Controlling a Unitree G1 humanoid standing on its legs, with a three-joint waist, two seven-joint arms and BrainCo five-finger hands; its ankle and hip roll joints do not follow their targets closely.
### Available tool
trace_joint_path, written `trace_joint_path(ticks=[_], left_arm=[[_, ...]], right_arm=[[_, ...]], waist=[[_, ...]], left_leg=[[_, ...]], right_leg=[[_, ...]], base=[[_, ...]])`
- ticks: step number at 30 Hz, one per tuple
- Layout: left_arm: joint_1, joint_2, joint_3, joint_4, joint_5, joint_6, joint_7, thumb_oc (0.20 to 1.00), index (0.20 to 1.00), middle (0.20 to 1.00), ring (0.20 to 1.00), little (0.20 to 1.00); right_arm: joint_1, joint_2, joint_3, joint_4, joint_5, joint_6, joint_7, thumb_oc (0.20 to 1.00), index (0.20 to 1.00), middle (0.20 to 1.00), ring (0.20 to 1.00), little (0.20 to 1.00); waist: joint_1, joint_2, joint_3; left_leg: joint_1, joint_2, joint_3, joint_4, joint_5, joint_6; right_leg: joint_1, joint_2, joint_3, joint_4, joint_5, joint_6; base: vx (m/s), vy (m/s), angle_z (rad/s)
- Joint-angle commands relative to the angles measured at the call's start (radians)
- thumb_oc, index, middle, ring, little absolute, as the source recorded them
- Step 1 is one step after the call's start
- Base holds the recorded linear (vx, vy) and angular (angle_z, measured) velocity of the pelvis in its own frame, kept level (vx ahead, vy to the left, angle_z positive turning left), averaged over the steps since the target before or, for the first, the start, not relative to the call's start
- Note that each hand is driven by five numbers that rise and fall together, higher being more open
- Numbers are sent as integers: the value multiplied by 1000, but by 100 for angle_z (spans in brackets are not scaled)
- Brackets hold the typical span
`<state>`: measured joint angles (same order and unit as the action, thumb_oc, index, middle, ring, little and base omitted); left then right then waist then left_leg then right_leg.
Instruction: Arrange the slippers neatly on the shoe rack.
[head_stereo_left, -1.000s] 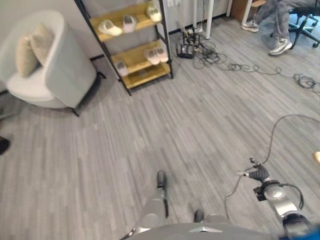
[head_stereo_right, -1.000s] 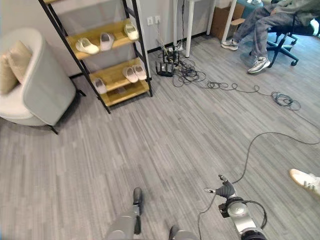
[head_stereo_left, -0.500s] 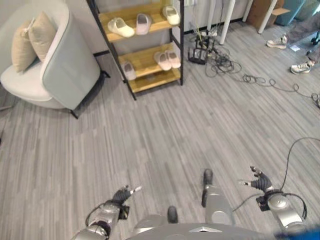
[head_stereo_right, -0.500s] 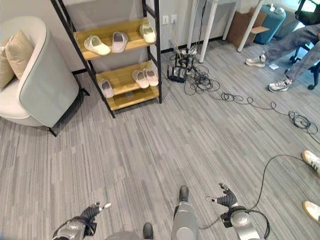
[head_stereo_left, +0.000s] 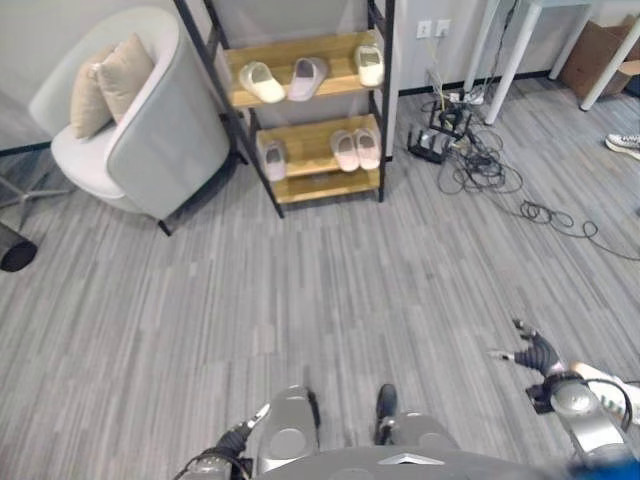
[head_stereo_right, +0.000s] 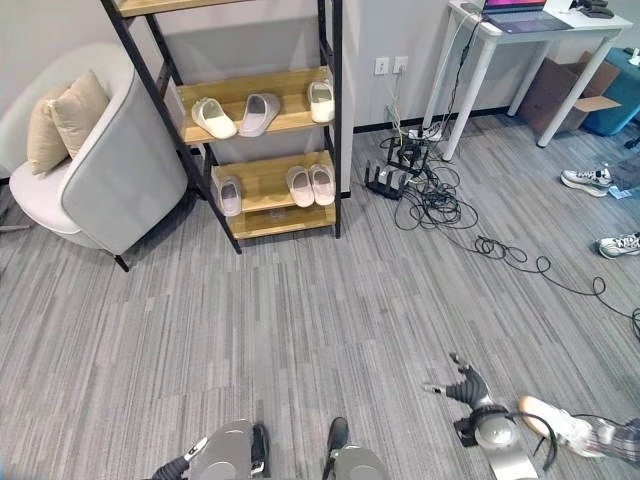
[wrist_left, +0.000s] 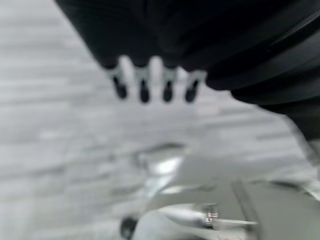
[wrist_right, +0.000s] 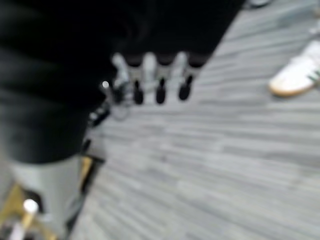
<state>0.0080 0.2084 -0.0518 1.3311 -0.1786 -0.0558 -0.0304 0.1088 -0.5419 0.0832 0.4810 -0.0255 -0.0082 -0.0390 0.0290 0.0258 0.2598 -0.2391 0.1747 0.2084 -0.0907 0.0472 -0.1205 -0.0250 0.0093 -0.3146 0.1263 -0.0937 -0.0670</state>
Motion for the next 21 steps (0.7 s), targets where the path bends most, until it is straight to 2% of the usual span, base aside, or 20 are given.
trace_joint_path(ticks=[1,3,5,6,8,9,10,12,13,15,17,18,20,21], left_arm=[[21,31,8,23,-19,10,-1,1000,1000,1000,1000,1000],[48,33,48,67,-17,17,-5,1000,1000,1000,1000,1000],[53,42,61,84,-1,24,-4,1000,1000,1000,1000,1000],[59,49,65,90,3,24,-3,1000,1000,1000,1000,1000],[55,57,56,78,8,26,-6,1000,1000,1000,1000,1000],[55,57,56,78,8,26,-6,1000,1000,1000,1000,1000],[36,70,28,37,-14,26,-8,1000,1000,1000,1000,1000],[36,70,28,37,-14,26,-8,1000,1000,1000,1000,1000],[10,79,10,-6,-52,18,1,1000,1000,1000,1000,1000],[-1,76,-8,-23,-56,9,6,1000,1000,1000,1000,1000],[-14,68,-31,-31,-46,0,14,1000,1000,1000,1000,1000],[-34,64,-39,-18,-44,-5,15,1000,1000,1000,1000,1000],[-36,63,-43,-16,-37,-5,12,1000,1000,1000,1000,1000],[-33,60,-43,-12,-24,-6,11,1000,1000,1000,1000,1000]], right_arm=[[6,-35,0,-50,-10,-29,-1,1000,1000,1000,1000,1000],[0,-21,21,-27,-25,-32,17,1000,1000,1000,1000,1000],[-2,-7,28,-6,-35,-30,31,1000,1000,1000,1000,1000],[-3,1,36,9,-37,-30,35,1000,1000,1000,1000,1000],[-16,14,43,58,-33,-23,39,1000,1000,1000,1000,1000],[-16,14,43,58,-33,-23,39,1000,1000,1000,1000,1000],[-40,32,62,102,-26,-16,33,1000,1000,1000,1000,1000],[-41,32,62,103,-26,-16,32,1000,1000,1000,1000,1000],[-37,52,79,129,-18,-16,30,1000,1000,1000,1000,1000],[-35,56,87,150,-13,-17,32,1000,1000,1000,1000,1000],[-37,60,94,181,-3,-21,24,1000,1000,1000,1000,1000],[-49,64,113,228,-11,-15,25,1000,1000,1000,1000,1000],[-44,65,111,223,-16,-13,27,1000,1000,1000,1000,1000],[-39,64,117,231,-26,-14,25,1000,1000,1000,1000,1000]], waist=[[52,-66,-17],[69,-72,-41],[80,-97,-60],[85,-110,-63],[83,-123,-56],[83,-123,-57],[60,-97,-30],[61,-98,-29],[23,-71,-6],[-3,-62,-1],[-35,-64,5],[-64,-62,-1],[-67,-64,-6],[-68,-66,-19]], left_leg=[[-47,-26,-46,126,50,38],[-26,-42,-81,122,82,44],[-30,-72,-78,179,64,61],[-15,-91,-71,196,44,76],[9,-122,-56,227,-6,114],[9,-122,-56,227,-6,114],[95,-146,-61,246,-76,163],[96,-147,-60,247,-78,164],[199,-166,-97,221,-119,176],[257,-173,-122,196,-140,167],[326,-182,-162,177,-179,146],[386,-168,-193,162,-208,118],[382,-170,-206,178,-224,115],[382,-169,-223,210,-224,107]], right_leg=[[196,-109,74,-56,-68,165],[236,-107,85,-61,-80,186],[238,-139,100,-21,-53,210],[220,-162,112,42,-17,226],[163,-214,129,211,135,260],[163,-214,130,211,135,259],[74,-252,141,438,251,247],[73,-254,142,442,248,248],[-52,-229,143,492,181,215],[-94,-206,132,379,135,206],[-140,-186,155,146,127,211],[-169,-172,213,-13,178,249],[-158,-171,219,-22,170,245],[-141,-158,241,-14,159,229]], base=[[524,106,-16],[536,158,-38],[485,200,-5],[375,212,0],[281,208,-4],[442,289,14],[346,205,18],[385,150,34],[561,87,51],[606,-12,51],[703,-247,77],[672,-292,72],[382,-207,87],[342,-218,79]])
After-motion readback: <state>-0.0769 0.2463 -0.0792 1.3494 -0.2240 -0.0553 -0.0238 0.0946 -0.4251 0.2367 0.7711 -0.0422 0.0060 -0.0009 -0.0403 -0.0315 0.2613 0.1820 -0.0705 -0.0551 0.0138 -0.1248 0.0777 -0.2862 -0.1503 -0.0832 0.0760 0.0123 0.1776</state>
